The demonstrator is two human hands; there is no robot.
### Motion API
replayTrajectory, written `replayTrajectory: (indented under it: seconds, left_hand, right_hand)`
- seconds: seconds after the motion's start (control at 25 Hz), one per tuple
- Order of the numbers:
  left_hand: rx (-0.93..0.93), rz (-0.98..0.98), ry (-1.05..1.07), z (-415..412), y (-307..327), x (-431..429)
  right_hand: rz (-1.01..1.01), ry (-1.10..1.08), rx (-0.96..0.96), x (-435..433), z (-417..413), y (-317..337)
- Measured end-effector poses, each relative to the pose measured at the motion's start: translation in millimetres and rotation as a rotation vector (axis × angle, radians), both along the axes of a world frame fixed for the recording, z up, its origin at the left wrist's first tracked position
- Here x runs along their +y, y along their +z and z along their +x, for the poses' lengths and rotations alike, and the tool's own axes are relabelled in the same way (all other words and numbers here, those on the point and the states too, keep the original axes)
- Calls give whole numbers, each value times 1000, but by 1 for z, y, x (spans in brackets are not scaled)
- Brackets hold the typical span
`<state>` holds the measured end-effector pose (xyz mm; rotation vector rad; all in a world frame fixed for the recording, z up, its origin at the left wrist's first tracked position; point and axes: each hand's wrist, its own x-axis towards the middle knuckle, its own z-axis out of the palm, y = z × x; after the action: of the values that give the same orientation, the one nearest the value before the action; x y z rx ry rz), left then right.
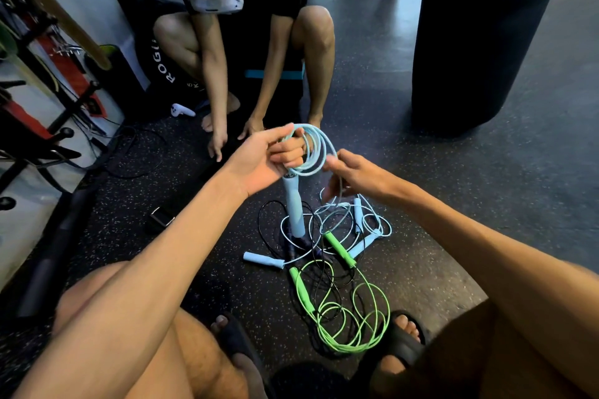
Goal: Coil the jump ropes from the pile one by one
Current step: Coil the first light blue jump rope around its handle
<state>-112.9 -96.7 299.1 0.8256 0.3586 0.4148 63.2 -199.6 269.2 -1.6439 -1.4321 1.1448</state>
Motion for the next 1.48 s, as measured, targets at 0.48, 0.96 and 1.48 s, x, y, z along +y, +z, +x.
replayTrajectory:
  seconds: [0.48, 0.96, 1.48]
  left_hand:
    - [-130, -144, 457, -3, -4, 17]
    - [512, 939, 428, 16, -36, 8]
    - [276, 329, -224, 15, -19, -16]
  right_hand:
    - [-87, -16, -317, 6, 12, -45]
    - [369, 167, -409, 0, -14, -4]
    - [357, -225, -111, 10, 4, -3]
